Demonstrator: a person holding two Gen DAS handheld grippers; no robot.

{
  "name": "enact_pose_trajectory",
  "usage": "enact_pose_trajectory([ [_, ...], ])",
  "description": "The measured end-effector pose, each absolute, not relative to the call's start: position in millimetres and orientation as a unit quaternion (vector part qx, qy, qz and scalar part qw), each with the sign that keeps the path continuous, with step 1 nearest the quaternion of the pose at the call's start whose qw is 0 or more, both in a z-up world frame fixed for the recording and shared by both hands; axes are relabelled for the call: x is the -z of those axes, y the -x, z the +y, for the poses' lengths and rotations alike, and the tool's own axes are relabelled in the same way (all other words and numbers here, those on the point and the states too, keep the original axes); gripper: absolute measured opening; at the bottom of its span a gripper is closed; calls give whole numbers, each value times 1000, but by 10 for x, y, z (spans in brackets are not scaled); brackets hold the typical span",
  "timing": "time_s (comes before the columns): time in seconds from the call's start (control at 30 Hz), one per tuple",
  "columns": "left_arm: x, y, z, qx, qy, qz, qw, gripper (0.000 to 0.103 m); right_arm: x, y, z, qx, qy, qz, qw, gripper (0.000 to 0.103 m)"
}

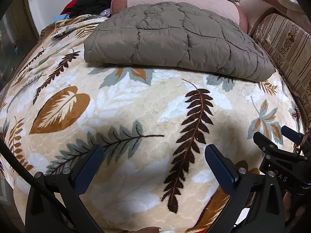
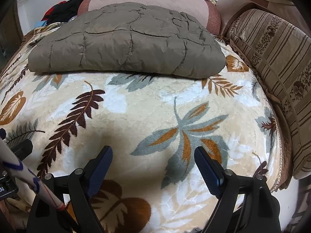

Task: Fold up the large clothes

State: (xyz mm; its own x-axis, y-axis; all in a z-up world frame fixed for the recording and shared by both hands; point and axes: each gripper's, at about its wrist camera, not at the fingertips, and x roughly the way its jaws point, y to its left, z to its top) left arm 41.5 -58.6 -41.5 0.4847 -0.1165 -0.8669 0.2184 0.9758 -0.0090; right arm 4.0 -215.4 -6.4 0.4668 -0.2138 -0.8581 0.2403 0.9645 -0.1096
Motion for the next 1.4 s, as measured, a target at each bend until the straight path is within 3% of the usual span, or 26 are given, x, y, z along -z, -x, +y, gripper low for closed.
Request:
enact_pose_trajectory([
  [1.4,410,-397,-603,108,-47,498,859,103,40,-32,-2042,116,-9,494,862,90],
])
